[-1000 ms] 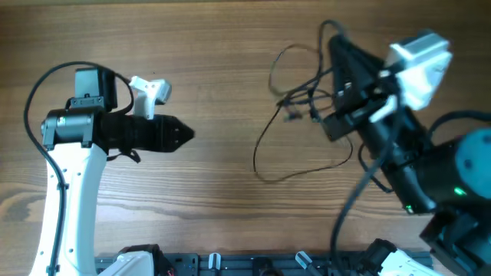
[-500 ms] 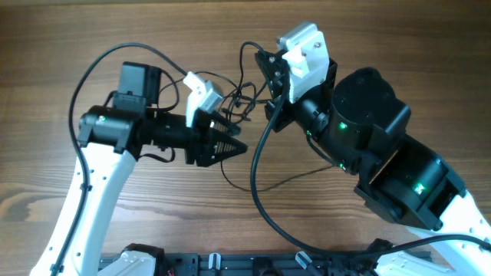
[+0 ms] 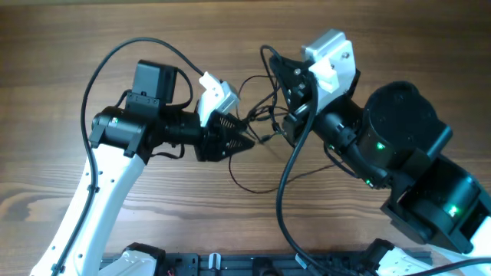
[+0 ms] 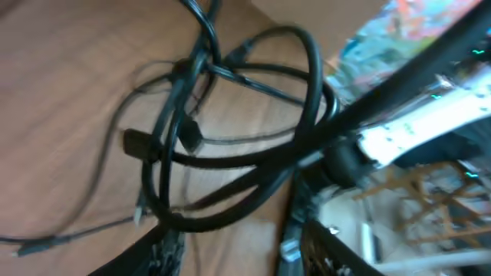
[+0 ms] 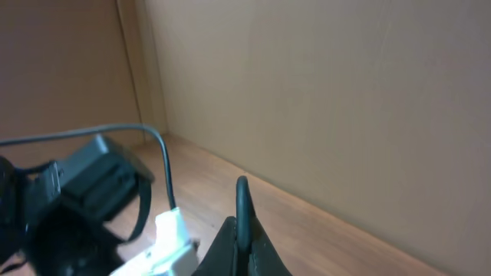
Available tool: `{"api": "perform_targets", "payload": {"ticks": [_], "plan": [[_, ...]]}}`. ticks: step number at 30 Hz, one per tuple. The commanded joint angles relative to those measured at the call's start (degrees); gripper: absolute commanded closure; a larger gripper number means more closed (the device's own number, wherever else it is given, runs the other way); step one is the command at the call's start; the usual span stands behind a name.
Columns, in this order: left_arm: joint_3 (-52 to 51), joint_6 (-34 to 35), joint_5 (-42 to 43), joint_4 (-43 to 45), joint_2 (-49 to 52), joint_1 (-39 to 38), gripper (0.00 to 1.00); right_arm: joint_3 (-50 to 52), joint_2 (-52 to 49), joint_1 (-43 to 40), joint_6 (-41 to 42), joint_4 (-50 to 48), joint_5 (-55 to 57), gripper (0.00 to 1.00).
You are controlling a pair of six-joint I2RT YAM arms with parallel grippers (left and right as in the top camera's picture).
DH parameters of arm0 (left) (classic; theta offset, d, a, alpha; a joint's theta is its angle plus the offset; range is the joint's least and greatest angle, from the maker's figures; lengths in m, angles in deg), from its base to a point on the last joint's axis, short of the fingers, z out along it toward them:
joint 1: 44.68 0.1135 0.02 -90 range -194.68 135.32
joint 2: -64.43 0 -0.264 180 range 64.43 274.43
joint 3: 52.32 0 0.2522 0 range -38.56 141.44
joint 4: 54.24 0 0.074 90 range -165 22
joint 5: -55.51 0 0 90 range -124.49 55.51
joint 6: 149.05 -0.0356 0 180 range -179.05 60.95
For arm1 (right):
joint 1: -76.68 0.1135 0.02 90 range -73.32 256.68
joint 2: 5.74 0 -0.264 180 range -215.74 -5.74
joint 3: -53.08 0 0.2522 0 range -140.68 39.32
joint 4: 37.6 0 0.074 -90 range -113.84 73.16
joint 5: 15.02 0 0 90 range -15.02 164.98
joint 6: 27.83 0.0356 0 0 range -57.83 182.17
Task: Untangle cables
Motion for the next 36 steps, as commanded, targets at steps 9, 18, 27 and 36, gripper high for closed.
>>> {"api": "perform_targets", "payload": {"ticks": [9,18,27,36], "plan": [[-0.2,14.6,-8.1,15.0,-0.5,-0.3,0.46,-0.6,0.8,0.0,0.3,4.0,-3.6,0.96],[-0.2,18.8,-8.2,19.9,-0.5,-0.3,0.41,-0.6,0.8,0.0,0.2,4.1,-5.6,0.96],[-0.3,18.2,-7.9,18.9,-0.4,-5.4,0.5,-0.6,0.8,0.0,0.2,4.3,-5.6,0.96],[-0.3,18.2,-12.5,15.6,-0.3,-8.5,0.96,-0.6,0.7,0.0,0.1,5.6,-4.9,0.96]]}}
